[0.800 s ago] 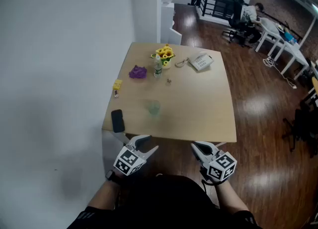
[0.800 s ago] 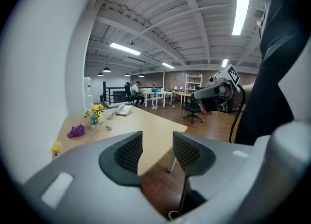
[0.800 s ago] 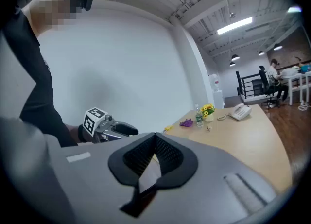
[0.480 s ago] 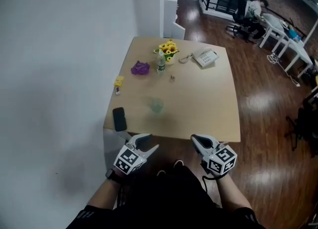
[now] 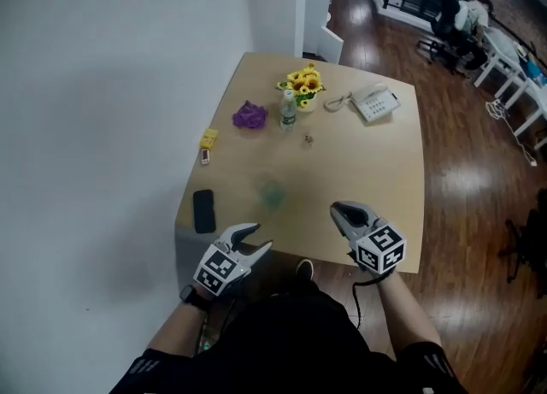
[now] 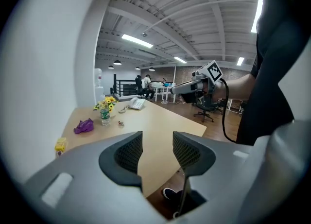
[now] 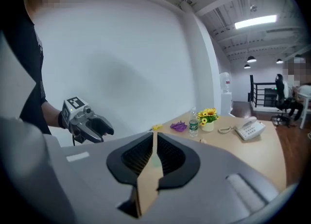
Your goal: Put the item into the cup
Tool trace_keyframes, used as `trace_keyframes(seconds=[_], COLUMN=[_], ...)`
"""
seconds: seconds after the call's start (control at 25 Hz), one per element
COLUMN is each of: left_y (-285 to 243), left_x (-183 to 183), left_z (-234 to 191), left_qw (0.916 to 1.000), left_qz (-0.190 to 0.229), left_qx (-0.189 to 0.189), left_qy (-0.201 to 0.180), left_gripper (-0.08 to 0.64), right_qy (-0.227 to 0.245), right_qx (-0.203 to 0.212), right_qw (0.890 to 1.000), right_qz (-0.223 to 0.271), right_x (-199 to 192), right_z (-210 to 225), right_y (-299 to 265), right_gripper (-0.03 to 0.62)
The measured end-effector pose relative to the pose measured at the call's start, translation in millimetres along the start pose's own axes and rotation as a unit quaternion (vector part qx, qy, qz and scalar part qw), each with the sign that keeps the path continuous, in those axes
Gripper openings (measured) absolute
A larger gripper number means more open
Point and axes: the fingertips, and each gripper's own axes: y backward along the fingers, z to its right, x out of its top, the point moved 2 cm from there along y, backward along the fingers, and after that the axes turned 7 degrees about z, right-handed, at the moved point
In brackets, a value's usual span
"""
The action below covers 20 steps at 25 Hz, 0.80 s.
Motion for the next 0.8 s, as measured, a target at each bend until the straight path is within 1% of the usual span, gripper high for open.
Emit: trace_keyframes(seconds=[0.16, 0.32, 0.44, 0.6, 0.8], left_y=[-30.6, -54.3, -66.5, -79.2, -88.0], left_x=[7.2, 18.4, 21.0, 16.0, 11.3], left_z=[-30.1, -56.2, -67.0, -74.8, -84.4], left_qw=[0.9996, 0.9986, 0.9974, 0.9951, 0.992], left_qz=[-0.017, -0.022, -0.03, -0.036, -0.045], left_qx=[0.022, 0.048, 0.064, 0.087, 0.107], left_qy=[0.004, 0.01, 0.015, 0.031, 0.049], left_gripper=[0.19, 0.19, 0.19, 0.19, 0.19], right_qy=[0.042, 0.099, 0.113, 0.13, 0.127], right_qx=[0.015, 0.034, 0.049, 0.053, 0.049], right_qw=[0.998, 0.991, 0.986, 0.976, 0.968], right_qz=[-0.032, -0.081, -0.115, -0.166, -0.212], right_x=[1.0, -14.2, -33.0, -63.1, -96.4], right_z=[59.8, 117.9, 153.5, 193.2, 228.7], right_y=[-47.4, -101.2, -140.3, -187.0, -233.6], right_gripper=[0.048, 0.066, 0.084, 0.107, 0.11])
